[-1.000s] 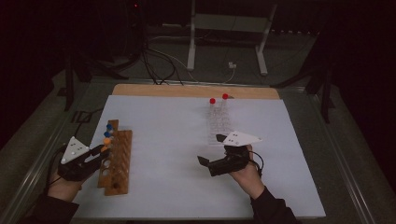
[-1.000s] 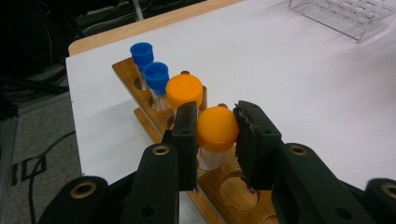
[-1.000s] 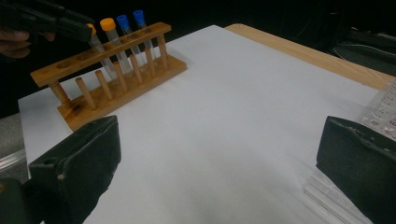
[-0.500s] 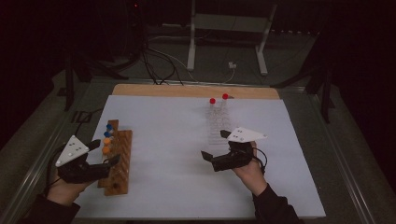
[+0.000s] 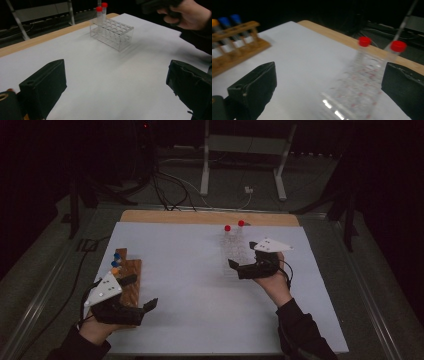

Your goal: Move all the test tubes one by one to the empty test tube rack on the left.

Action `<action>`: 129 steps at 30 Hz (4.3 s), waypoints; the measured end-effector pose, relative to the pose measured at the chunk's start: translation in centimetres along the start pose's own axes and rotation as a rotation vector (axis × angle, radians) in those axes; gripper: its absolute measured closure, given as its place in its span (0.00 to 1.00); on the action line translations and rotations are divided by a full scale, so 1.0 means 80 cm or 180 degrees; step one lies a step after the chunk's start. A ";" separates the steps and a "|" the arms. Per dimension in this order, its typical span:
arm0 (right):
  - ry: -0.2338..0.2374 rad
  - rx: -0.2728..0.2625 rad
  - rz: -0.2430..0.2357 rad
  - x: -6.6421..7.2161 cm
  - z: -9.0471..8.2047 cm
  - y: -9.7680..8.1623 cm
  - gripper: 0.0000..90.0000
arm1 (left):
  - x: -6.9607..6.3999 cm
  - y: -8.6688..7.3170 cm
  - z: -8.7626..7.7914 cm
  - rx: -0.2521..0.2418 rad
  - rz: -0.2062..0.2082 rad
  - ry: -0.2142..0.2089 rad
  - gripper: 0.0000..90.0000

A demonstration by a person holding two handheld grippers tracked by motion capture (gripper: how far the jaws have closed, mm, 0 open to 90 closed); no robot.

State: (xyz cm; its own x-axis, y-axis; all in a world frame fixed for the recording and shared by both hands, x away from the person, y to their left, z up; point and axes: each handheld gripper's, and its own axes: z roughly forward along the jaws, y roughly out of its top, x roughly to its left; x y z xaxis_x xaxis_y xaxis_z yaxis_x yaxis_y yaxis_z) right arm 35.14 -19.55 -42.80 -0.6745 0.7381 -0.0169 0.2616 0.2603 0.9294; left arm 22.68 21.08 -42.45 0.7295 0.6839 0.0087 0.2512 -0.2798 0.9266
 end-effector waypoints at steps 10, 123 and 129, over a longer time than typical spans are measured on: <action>-0.0353 0.0057 0.0168 -0.058 0.035 -0.002 0.08 | -0.009 -0.007 0.007 0.0036 0.0027 -0.0123 0.04; 0.0710 0.0239 -0.0578 0.127 -0.019 -0.025 0.83 | -0.064 0.071 0.098 -0.0057 0.0307 -0.0572 0.24; 0.0747 0.0236 -0.0598 0.132 -0.020 -0.024 0.83 | -0.067 0.070 0.119 -0.0029 0.0346 -0.0601 0.39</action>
State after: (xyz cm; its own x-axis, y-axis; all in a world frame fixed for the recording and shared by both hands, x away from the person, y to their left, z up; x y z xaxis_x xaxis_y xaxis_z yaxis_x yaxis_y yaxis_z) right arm 26.46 -13.25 -44.17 -0.8546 0.5110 -0.0923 0.1611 0.4298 0.8884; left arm 26.20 9.44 -40.91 0.8584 0.5115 0.0391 0.1594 -0.3384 0.9274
